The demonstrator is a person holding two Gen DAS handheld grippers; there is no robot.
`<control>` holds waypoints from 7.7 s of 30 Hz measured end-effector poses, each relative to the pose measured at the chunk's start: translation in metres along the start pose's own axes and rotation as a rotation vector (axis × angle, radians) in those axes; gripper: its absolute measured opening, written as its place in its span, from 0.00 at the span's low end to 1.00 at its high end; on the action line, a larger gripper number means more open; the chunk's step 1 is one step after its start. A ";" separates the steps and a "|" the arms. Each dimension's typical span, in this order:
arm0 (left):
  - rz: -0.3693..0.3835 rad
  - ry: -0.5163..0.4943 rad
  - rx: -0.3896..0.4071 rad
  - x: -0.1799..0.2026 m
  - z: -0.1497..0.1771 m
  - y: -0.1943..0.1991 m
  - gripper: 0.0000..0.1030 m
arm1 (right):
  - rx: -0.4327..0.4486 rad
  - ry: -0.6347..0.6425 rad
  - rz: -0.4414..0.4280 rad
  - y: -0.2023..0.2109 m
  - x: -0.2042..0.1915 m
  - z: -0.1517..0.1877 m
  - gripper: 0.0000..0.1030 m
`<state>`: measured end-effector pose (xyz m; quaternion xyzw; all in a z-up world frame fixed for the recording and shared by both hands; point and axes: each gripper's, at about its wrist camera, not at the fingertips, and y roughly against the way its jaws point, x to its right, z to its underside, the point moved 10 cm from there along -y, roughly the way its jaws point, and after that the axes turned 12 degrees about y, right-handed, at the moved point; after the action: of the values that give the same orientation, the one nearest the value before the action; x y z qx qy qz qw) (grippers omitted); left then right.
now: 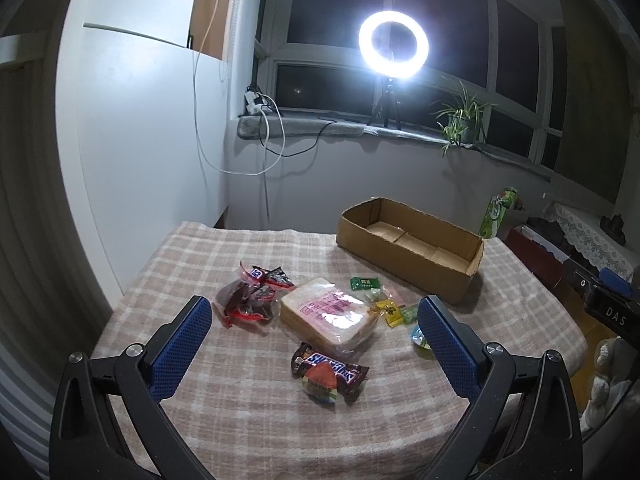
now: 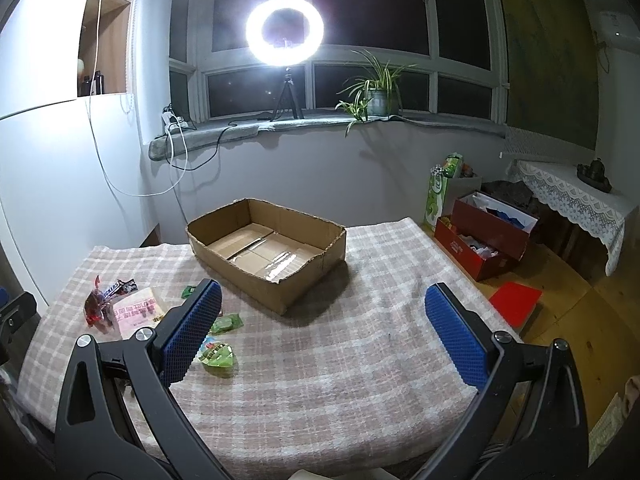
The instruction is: Organize snacks
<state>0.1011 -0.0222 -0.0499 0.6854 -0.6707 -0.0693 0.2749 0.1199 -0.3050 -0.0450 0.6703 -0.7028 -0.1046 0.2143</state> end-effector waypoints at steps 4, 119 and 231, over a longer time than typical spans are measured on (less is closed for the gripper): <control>0.000 0.008 0.003 -0.003 -0.002 0.001 0.99 | 0.004 0.004 -0.002 0.003 -0.002 -0.002 1.00; 0.127 0.165 -0.439 -0.029 0.111 -0.096 0.31 | -0.379 0.204 -0.563 -0.138 -0.150 0.085 0.37; 0.135 0.120 -0.288 -0.006 0.008 -0.109 0.54 | -0.281 0.258 -0.537 -0.144 -0.118 0.032 0.59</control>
<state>0.1930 -0.0244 -0.1093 0.5952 -0.6808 -0.1052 0.4138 0.2366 -0.2048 -0.1545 0.8032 -0.4469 -0.1672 0.3567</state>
